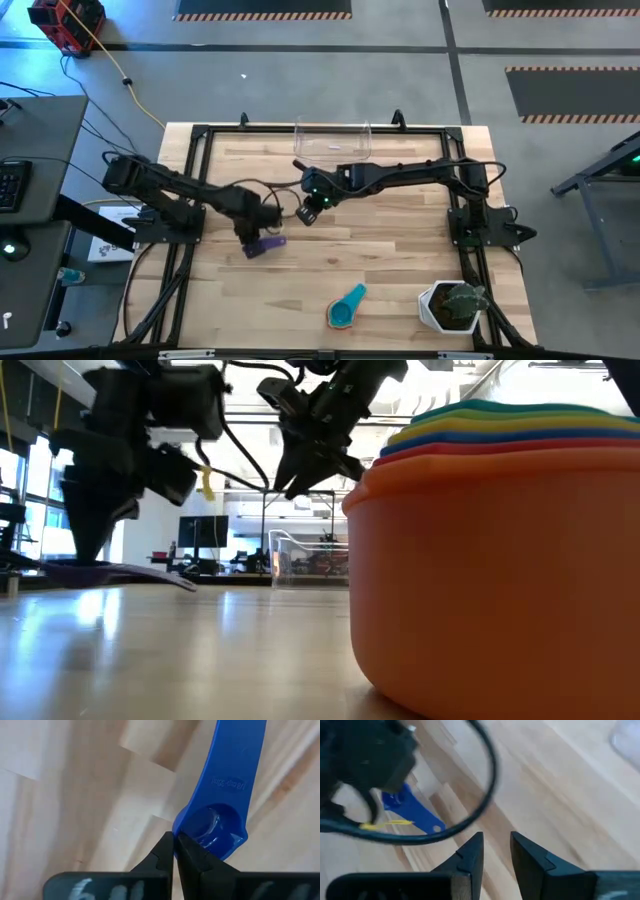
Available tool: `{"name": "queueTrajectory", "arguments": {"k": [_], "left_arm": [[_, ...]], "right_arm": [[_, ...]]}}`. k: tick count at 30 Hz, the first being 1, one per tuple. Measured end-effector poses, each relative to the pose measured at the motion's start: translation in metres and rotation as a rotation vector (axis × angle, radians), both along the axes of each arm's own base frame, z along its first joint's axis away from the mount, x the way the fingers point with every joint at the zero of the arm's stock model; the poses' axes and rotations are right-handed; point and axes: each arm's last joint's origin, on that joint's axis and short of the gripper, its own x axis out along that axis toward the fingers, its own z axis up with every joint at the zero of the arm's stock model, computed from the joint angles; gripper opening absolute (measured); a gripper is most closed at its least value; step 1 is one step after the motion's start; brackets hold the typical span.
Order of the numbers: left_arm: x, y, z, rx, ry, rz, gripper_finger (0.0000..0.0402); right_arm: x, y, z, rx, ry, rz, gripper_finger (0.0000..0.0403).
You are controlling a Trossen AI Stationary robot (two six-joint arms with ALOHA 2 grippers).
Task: Nest measuring cups in basket
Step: Stack the dark blue measuring cup on the light blue measuring cup
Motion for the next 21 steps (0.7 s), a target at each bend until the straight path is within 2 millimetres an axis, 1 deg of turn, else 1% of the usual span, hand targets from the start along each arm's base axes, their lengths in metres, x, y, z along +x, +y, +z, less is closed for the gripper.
{"name": "queueTrajectory", "arguments": {"k": [5,11,16,21], "left_arm": [[-0.002,-0.025,0.000,-0.010,-0.014,-0.050,0.0001],[0.002,-0.052,0.001,-0.074,-0.126,-0.176,0.0001],[0.001,-0.058,0.001,-0.038,-0.152,-0.245,0.0003],[0.009,-0.060,0.003,-0.010,-0.262,-0.365,0.0006]], "right_arm": [[-0.003,0.012,-0.002,0.047,0.036,-0.046,0.0087],[-0.004,0.028,-0.002,0.040,0.035,-0.070,0.0087],[-0.004,0.041,-0.002,0.032,0.031,-0.062,0.0087],[-0.002,0.051,0.000,0.029,-0.003,-0.043,0.0087]]}}
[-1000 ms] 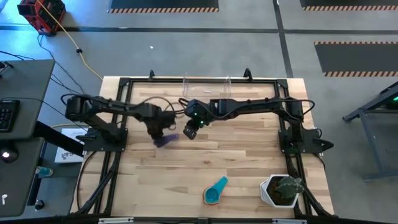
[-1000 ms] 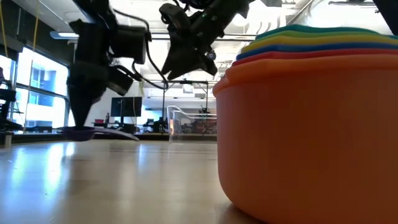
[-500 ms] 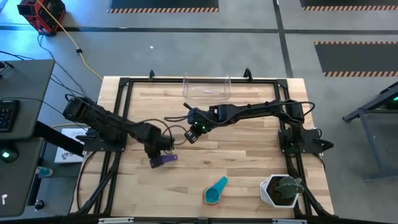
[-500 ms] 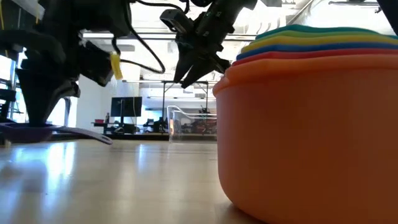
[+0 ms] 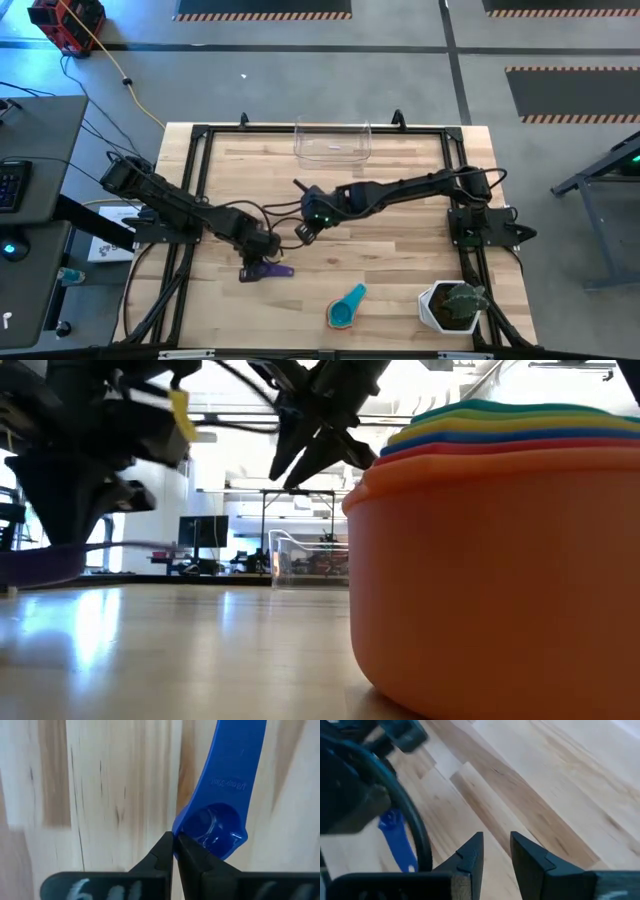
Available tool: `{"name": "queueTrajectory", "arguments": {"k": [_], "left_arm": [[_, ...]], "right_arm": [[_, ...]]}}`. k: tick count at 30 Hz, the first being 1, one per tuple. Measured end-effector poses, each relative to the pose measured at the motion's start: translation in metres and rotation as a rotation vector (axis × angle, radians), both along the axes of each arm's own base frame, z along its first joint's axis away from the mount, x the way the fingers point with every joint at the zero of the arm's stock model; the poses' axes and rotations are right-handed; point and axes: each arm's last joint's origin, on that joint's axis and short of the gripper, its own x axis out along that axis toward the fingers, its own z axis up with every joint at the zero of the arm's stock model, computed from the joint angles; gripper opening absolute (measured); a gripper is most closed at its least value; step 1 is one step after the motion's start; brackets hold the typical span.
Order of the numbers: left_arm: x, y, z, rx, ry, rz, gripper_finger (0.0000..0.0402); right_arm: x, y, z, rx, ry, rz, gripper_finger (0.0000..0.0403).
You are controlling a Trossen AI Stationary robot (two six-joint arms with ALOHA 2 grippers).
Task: Nest measuring cups in basket
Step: Stack the dark blue measuring cup on the light blue measuring cup
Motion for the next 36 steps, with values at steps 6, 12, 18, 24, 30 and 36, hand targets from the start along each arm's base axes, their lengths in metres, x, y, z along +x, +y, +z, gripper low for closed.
{"name": "queueTrajectory", "arguments": {"k": [6,12,18,24,30,36], "left_arm": [[0.009,0.007,-0.001,0.013,-0.064,0.023,0.0012],[0.014,0.011,-0.016,0.019,0.007,0.072,0.0013],[0.015,0.011,-0.018,0.028,0.013,0.105,0.0014],[0.015,0.011,-0.018,0.028,0.013,0.106,0.0014],[0.016,0.009,-0.018,-0.038,0.013,0.099,0.0029],[0.017,0.008,-0.017,-0.047,0.008,0.127,0.0069]], "right_arm": [[0.001,0.005,0.001,0.001,-0.024,0.010,0.0087],[0.001,0.004,0.001,0.000,-0.023,0.012,0.0087],[0.001,0.004,0.001,-0.005,-0.022,0.017,0.0087],[0.001,0.004,0.001,-0.005,-0.022,0.017,0.0087],[0.001,0.004,0.001,-0.004,-0.022,0.018,0.0087],[0.001,0.004,0.001,-0.005,-0.022,0.018,0.0087]]}}
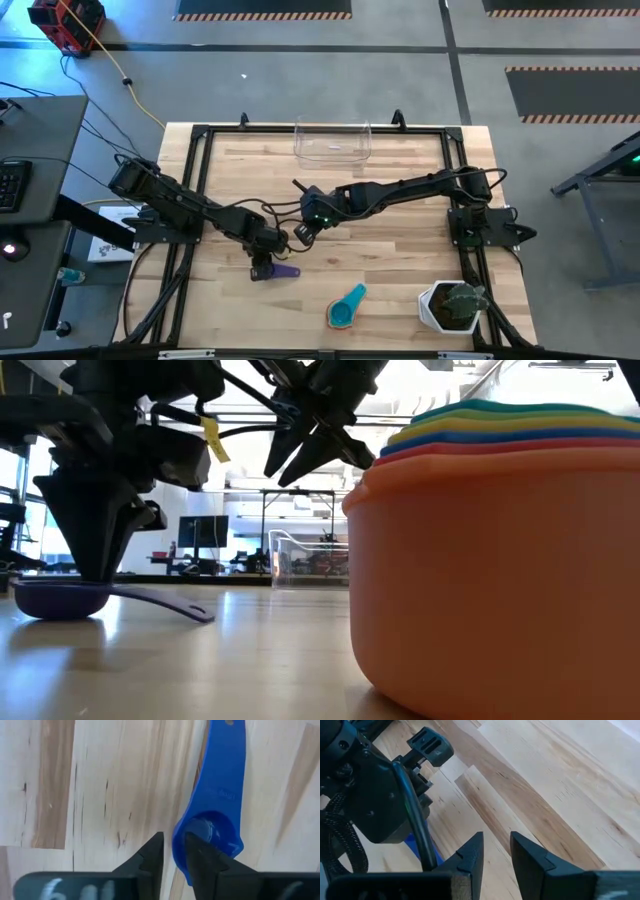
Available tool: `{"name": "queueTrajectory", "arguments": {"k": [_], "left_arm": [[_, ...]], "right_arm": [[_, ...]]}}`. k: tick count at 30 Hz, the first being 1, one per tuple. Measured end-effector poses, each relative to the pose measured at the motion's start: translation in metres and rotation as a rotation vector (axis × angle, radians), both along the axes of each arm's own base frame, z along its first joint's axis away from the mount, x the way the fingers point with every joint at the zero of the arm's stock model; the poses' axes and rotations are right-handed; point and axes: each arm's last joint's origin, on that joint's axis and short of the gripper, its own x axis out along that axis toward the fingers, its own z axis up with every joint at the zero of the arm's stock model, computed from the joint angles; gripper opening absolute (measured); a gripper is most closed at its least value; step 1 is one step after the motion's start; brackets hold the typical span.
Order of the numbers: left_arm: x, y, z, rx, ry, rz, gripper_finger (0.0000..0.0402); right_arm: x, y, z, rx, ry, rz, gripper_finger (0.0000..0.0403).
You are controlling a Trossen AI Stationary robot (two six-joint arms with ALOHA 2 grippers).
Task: Nest measuring cups in basket
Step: Stack the dark blue measuring cup on the light blue measuring cup
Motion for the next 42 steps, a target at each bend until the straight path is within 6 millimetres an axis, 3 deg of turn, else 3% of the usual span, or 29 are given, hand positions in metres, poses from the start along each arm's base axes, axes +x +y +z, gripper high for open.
{"name": "queueTrajectory", "arguments": {"k": [7,24,37,42], "left_arm": [[-0.003,0.001,0.008,-0.007,-0.011,0.006,0.0094],[-0.053,0.017,0.074,-0.054,-0.090,0.142,0.0091],[-0.095,0.030,0.117,-0.164,-0.251,0.349,0.0091],[-0.108,0.037,0.130,-0.158,-0.362,0.440,0.0091]], "right_arm": [[0.000,0.000,0.000,0.001,-0.002,0.000,0.0087],[0.002,0.000,0.002,-0.022,-0.024,0.036,0.0087],[0.028,0.003,0.033,-0.151,-0.434,0.242,0.0089],[0.033,0.003,0.044,-0.183,-0.563,0.253,0.0119]]}}
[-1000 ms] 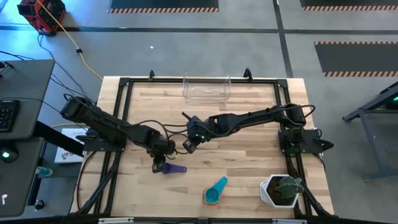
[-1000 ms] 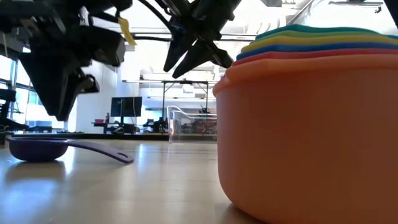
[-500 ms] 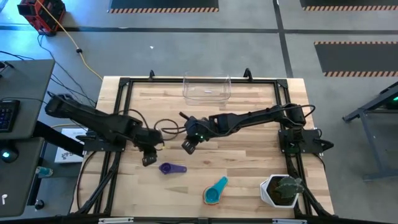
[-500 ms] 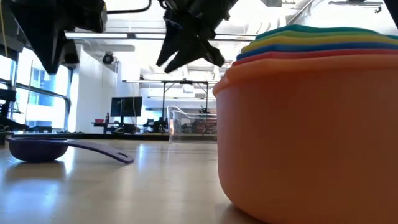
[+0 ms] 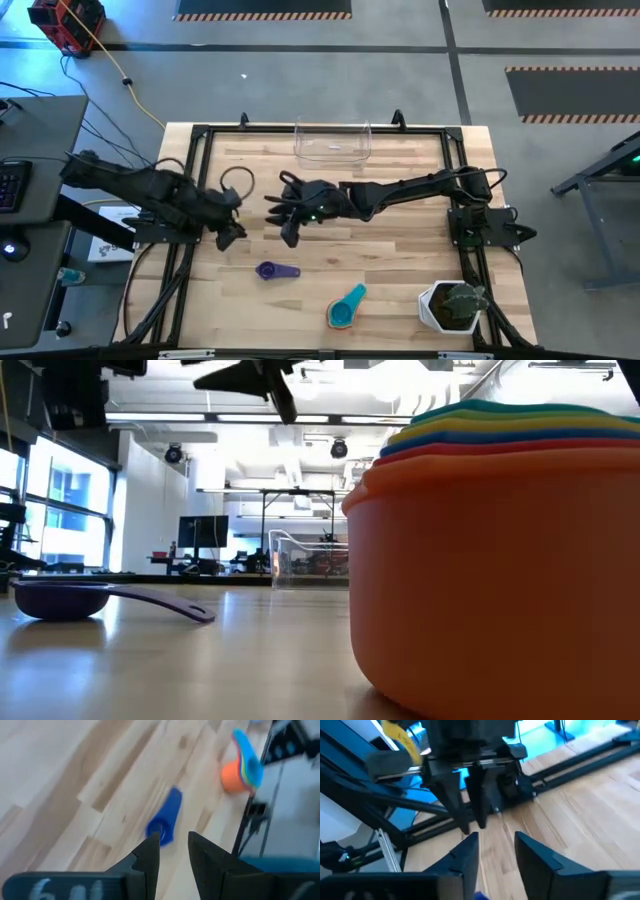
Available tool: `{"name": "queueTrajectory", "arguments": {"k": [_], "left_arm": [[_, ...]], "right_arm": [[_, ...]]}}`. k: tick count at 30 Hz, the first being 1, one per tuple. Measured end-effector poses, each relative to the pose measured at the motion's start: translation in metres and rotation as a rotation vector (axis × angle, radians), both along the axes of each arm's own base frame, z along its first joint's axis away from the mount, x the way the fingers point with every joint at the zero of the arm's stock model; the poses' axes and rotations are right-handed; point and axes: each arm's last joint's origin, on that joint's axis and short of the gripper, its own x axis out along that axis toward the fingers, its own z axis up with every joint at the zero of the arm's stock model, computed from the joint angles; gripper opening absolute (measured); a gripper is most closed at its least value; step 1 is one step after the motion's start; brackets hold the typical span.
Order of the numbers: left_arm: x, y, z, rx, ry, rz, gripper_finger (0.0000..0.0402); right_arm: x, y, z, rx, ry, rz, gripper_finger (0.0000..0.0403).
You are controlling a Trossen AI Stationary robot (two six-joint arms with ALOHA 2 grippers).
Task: Nest measuring cups in basket
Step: Stack the dark blue measuring cup on the light blue measuring cup
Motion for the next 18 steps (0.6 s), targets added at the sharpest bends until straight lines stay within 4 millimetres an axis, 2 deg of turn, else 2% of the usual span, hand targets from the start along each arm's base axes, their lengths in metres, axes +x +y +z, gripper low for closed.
{"name": "queueTrajectory", "arguments": {"k": [5,8,18], "left_arm": [[-0.010,0.006,0.009,0.010,-0.083,0.093,0.0091],[-0.015,0.008,0.012,0.021,-0.116,0.119,0.0091],[-0.024,0.011,0.017,0.024,-0.156,0.146,0.0091]], "right_arm": [[0.001,-0.002,0.003,-0.005,-0.035,-0.019,0.0160],[0.005,0.000,0.000,-0.032,-0.051,-0.013,0.0172],[0.021,0.023,-0.037,-0.029,-0.039,0.008,0.0164]]}}
